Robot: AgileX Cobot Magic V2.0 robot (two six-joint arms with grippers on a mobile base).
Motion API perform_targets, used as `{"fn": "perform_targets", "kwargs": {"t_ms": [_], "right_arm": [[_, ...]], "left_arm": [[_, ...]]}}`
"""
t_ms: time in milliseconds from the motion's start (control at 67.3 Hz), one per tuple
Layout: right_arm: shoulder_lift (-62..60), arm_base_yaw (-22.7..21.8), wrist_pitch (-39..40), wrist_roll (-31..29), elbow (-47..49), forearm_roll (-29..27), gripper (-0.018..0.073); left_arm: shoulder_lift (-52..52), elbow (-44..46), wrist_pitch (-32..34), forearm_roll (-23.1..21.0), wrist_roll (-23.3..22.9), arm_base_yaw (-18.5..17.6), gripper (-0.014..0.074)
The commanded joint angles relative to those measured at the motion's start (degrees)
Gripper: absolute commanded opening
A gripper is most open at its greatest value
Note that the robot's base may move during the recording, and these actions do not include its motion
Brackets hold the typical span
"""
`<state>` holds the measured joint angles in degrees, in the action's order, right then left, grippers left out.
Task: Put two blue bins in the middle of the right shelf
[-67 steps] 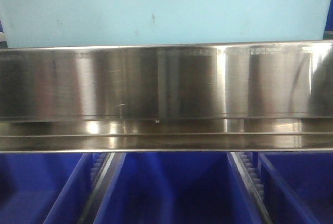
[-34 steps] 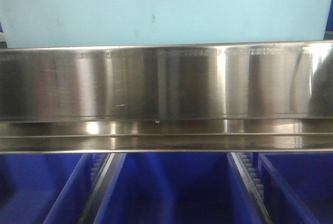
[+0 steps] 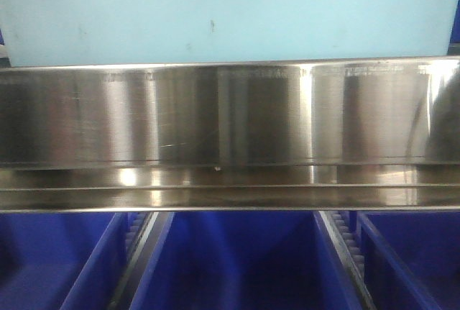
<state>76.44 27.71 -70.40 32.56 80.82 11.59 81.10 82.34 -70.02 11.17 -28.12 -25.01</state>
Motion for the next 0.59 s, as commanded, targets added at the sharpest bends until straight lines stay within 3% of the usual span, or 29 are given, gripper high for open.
{"fn": "perform_targets", "kwargs": {"t_ms": [0, 580], "right_arm": [[1.1, -0.1, 0.4, -0.4, -0.3, 0.7, 0.0414], [3.9, -0.1, 0.4, -0.4, -0.3, 0.2, 0.0414]], "left_arm": [[-0.1, -0.9, 0.1, -0.4, 0.1, 0.1, 0.0326], [2.1, -0.9, 2.9, -2.4, 0.1, 0.1, 0.0326]]}}
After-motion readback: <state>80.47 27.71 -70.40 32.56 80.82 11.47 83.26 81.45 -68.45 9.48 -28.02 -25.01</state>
